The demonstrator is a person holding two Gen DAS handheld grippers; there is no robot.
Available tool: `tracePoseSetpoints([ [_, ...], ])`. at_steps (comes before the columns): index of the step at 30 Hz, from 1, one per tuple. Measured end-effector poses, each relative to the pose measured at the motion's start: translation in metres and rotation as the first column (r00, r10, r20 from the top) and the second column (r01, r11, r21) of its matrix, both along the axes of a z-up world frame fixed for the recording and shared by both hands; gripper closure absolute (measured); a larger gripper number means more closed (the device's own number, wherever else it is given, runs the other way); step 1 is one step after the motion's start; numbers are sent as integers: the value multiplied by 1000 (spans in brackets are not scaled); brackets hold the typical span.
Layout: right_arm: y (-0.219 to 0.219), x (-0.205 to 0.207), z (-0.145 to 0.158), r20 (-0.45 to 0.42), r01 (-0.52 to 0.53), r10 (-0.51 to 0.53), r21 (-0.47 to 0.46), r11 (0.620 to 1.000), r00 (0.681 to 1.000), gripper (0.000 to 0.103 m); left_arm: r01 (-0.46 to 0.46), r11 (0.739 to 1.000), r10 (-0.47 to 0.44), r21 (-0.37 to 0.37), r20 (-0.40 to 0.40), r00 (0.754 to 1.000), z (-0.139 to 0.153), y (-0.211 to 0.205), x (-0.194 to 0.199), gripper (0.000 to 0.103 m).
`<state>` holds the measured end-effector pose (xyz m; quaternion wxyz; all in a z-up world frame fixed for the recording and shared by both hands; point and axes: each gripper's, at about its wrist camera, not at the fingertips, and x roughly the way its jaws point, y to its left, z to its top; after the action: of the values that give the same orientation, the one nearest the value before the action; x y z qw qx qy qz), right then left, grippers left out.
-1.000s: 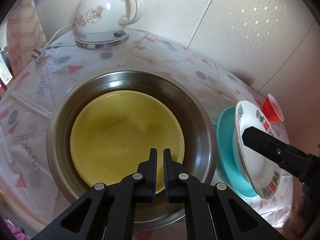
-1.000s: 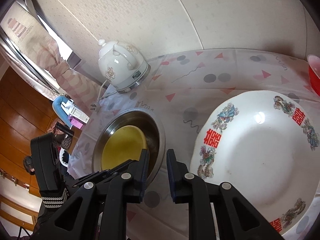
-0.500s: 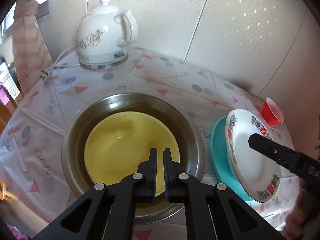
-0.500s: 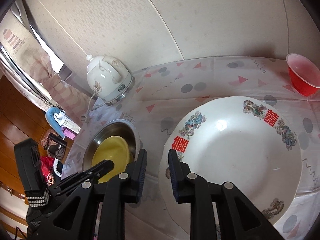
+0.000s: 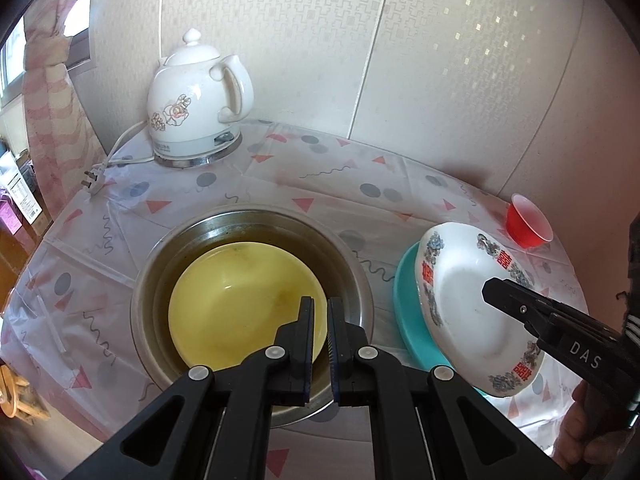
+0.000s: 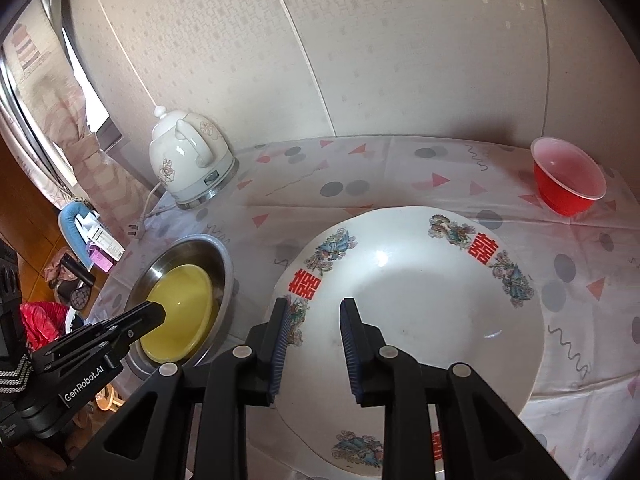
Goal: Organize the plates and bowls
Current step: 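Open the left gripper and withdraw it from the nested bowls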
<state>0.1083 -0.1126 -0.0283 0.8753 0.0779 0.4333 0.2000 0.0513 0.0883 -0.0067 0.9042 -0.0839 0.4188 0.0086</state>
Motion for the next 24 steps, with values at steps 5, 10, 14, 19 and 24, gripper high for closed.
tracePoseSetpoints([
  [5, -13, -1, 2, 5, 37, -37, -4, 999, 999, 77, 22, 1000, -22, 9, 5, 1000, 4, -9, -1, 96],
  [10, -31, -1, 2, 7, 88, -88, -6, 996, 996, 77, 48, 999, -49, 16, 3, 999, 6, -19, 0, 96],
  [14, -45, -1, 2, 7, 122, -122, -1, 993, 993, 77, 66, 997, -66, 28, 2, 998, 8, -29, 2, 96],
  [19, -62, 1, 3, 7, 165, -166, 11, 986, 986, 77, 97, 994, -97, 49, 3, 995, 12, -42, 7, 96],
  [24, -84, 2, 3, 7, 217, -217, 23, 976, 976, 77, 129, 989, -130, 70, 8, 991, 17, -56, 12, 96],
])
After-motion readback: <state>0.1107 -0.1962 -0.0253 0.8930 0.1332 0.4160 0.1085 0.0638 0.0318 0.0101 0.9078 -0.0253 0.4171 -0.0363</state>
